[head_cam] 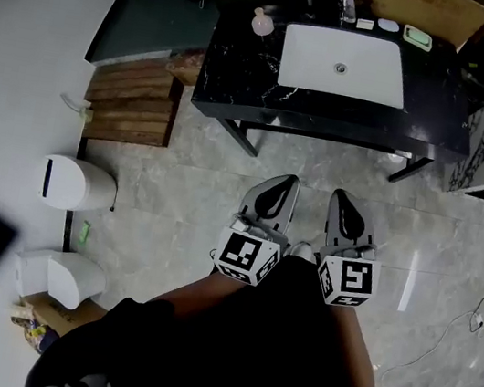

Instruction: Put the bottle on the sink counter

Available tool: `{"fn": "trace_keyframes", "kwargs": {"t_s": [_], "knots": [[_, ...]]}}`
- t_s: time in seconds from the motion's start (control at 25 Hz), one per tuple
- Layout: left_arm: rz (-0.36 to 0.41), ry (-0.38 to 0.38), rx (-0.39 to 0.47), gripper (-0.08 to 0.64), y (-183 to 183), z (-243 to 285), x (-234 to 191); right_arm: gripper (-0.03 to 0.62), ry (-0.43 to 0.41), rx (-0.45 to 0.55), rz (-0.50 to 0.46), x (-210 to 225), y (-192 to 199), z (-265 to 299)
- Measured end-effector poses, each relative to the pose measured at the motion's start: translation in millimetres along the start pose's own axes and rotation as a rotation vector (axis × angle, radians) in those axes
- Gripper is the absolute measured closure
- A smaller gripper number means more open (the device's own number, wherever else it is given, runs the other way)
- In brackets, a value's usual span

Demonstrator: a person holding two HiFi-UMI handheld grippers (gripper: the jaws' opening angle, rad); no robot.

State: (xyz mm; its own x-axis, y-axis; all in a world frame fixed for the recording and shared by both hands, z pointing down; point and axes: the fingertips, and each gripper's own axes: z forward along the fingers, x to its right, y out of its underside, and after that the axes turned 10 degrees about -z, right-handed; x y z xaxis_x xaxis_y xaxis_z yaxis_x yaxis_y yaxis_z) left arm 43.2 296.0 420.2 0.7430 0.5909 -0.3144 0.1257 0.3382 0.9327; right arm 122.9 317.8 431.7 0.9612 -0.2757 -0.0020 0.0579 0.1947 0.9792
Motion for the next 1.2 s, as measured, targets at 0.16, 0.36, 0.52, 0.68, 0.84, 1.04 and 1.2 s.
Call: {"fn": "trace_keyframes", "kwargs": {"t_s": [0.16,0.36,0.52,0.68,0.84,1.04,1.2], "knots": [[0.020,0.015,0.034,0.544,0,-19,12,0.555,0.012,0.016,-0.053,-17,-5,-14],[0.029,0.002,0.016,0.543,0,-47,1,0.555,-0.014,0.028,-0.065,-53,-14,-8],[0.009,-0.038,0.029,0.543,-3,-77,-26,0.555,-0.049,0.017,-0.113,-92,-16,-1],[-0.007,-0.063,0.049,0.543,-12,-90,-45,0.555,-0.084,0.023,-0.120,-116,-21,8],[-0.007,-0.077,0.072,0.543,-16,-94,-48,0.555,-0.114,0.037,-0.145,-129,-28,12],[0.003,-0.093,0.102,0.543,-21,-87,-42,0.555,-0.127,0.049,-0.167,-120,-32,10],[0.002,-0.109,0.113,0.543,-20,-79,-33,0.555,-0.128,0.052,-0.168,-103,-33,6]]}}
